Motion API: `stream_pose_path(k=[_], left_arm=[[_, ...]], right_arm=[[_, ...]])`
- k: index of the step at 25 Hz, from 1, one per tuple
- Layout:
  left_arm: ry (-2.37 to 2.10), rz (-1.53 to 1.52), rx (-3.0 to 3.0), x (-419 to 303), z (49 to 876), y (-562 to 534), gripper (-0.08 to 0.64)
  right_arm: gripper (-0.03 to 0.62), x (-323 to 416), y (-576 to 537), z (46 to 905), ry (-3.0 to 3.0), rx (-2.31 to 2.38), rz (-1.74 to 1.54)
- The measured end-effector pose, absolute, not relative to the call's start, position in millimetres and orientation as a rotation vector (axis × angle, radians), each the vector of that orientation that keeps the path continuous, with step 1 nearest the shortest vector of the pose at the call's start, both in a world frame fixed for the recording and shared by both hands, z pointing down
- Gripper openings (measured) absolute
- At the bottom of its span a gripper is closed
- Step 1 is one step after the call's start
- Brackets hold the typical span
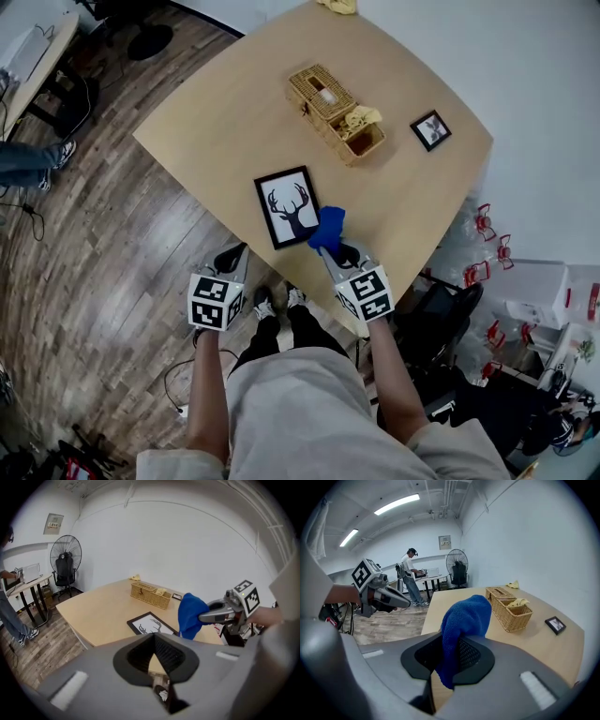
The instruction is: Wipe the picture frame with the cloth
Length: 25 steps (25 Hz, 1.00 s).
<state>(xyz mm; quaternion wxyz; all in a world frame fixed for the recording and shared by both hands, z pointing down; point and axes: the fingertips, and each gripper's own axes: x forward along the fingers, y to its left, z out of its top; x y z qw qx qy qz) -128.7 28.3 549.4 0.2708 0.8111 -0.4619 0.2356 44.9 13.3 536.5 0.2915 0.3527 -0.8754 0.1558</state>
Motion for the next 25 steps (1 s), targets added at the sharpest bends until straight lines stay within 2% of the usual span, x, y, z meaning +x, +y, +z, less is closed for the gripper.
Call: stream_pose_path(k=[8, 16, 25], left_arm=[[-1.214, 0.691, 2.181, -107.9, 567.5, 3.4, 0.052], [-1.195, 0.731, 2.192, -98.9, 573.9, -13.4, 0.052], [-1.139, 0.832, 2.201, -96.0, 594.8, -23.6, 0.052]], right_arm=[[0.052, 44.0, -37.8, 520.5, -2.409, 0.862, 0.339], [0.052, 23.0, -82.5, 499.3, -2.405, 0.714, 0.130], [0.052, 16.2, -117.1, 534.9, -2.201, 0.449, -0.193]])
